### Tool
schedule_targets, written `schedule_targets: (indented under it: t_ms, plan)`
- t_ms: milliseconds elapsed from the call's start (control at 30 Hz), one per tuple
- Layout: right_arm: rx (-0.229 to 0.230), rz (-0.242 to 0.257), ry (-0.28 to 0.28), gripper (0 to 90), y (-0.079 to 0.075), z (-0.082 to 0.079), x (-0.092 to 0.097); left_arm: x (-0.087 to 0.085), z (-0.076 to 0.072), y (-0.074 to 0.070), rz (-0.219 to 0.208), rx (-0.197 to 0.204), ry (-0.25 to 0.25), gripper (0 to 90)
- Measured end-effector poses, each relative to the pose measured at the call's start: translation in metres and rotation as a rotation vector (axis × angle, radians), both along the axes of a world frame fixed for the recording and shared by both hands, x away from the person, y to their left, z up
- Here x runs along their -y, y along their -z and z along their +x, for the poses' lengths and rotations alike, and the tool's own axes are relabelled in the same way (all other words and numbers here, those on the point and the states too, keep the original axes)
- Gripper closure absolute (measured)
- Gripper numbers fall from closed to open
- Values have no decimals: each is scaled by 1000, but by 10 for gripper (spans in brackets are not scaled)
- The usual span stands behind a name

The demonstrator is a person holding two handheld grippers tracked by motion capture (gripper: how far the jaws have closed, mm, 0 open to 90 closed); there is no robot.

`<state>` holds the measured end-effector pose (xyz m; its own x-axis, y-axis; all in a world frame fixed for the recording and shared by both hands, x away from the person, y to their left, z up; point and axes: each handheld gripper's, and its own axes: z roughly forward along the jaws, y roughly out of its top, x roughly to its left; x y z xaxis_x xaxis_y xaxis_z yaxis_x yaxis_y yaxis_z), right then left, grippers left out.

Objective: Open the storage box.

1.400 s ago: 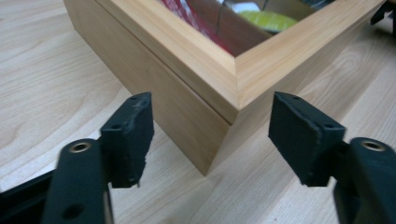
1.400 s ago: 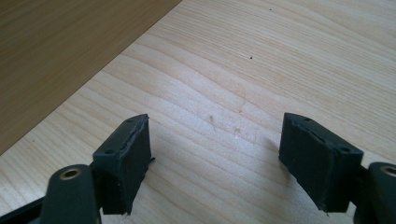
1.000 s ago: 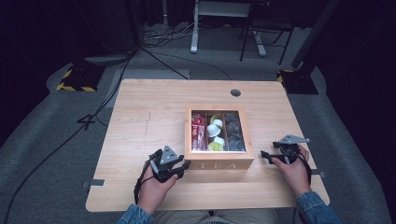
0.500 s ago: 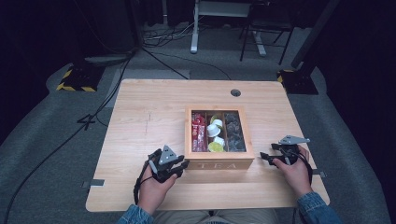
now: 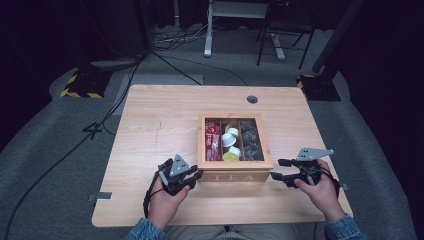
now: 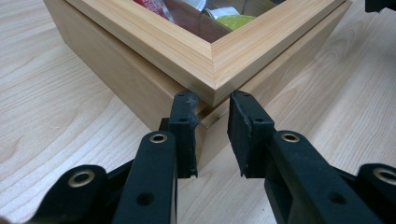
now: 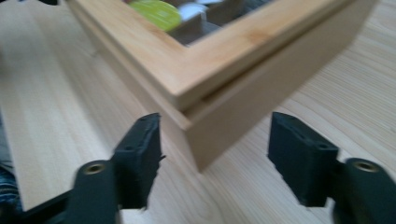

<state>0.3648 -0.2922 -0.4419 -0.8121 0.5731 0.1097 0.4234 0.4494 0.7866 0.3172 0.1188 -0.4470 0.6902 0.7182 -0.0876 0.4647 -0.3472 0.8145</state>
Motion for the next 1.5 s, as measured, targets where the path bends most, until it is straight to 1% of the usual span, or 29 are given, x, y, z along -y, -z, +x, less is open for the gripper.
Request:
schedule_targets:
  t_ms: [33,67,100,133,167,200,333,400,467,567,633,667,733,767,800,833,867,900,1000,1033,1067,1100,1133,1167,1267,1300,1367,1433,1500]
  plan:
    - [0,0,0,387,0,0,0,0,0,0,0,0,0,715]
    - [8,1,-14,453,-1,-2,-5,0,0,-1,6,-2,0,715]
    - [8,1,-14,453,-1,-2,-5,0,0,-1,6,-2,0,715]
    - [17,3,-18,479,-1,-3,-7,0,0,-1,6,0,-1,715]
    - [24,9,-19,524,-1,-4,-10,0,0,-1,6,0,-1,715]
    - [27,11,-17,545,-1,-4,-12,0,0,-1,4,-1,-1,715]
    - [47,12,-11,574,-1,-4,-15,0,0,-1,7,0,-2,715]
    - [58,0,-8,578,-1,-4,-16,1,0,-1,7,0,-4,715]
    - [60,-1,-8,578,-1,-3,-16,1,-1,-1,2,-1,-6,715]
    - [81,-13,-4,576,-1,-4,-18,1,-1,-1,-4,7,-8,715]
    - [83,-13,-2,576,-2,-4,-18,1,-2,-1,-11,11,-10,715]
    - [90,-9,2,576,-4,-4,-17,0,-1,-2,-11,24,-8,715]
    - [91,-7,4,576,-4,-5,-17,0,-2,-2,-17,27,-10,713]
    - [101,-9,7,572,-7,-5,-17,0,-2,-2,-27,48,-15,688]
    - [110,-9,9,569,-8,-6,-16,0,-2,-3,-37,53,-18,673]
    - [117,-7,13,569,-9,-6,-16,0,-2,-3,-37,53,-18,663]
    - [120,-2,15,565,-10,-6,-16,0,-2,-4,-46,70,-21,657]
    - [123,6,19,544,-11,-6,-15,-1,-2,-4,-53,76,-24,650]
    - [164,-5,23,518,-17,-6,-15,-3,-1,-7,-57,90,-31,629]
    - [177,-10,26,504,-19,-6,-16,-3,-1,-7,-63,87,-34,620]
    - [182,-10,28,492,-21,-6,-16,-4,-1,-8,-72,80,-35,607]
    - [182,-10,28,492,-21,-6,-16,-4,-1,-8,-72,80,-35,595]
    - [212,-14,35,452,-26,-5,-16,-6,-1,-10,-88,70,-38,584]
    - [221,-19,36,445,-28,-4,-16,-8,-1,-11,-88,67,-41,579]
    - [236,-14,36,444,-35,-2,-16,-14,0,-12,-82,61,-51,566]
    - [236,-14,36,444,-35,-2,-16,-14,0,-12,-82,61,-51,565]
    - [247,-8,32,439,-42,0,-16,-19,0,-12,-71,59,-64,559]
    - [251,-7,28,436,-45,1,-16,-25,0,-11,-63,60,-85,553]
    - [257,-6,25,436,-48,2,-15,-27,0,-11,-56,59,-90,549]
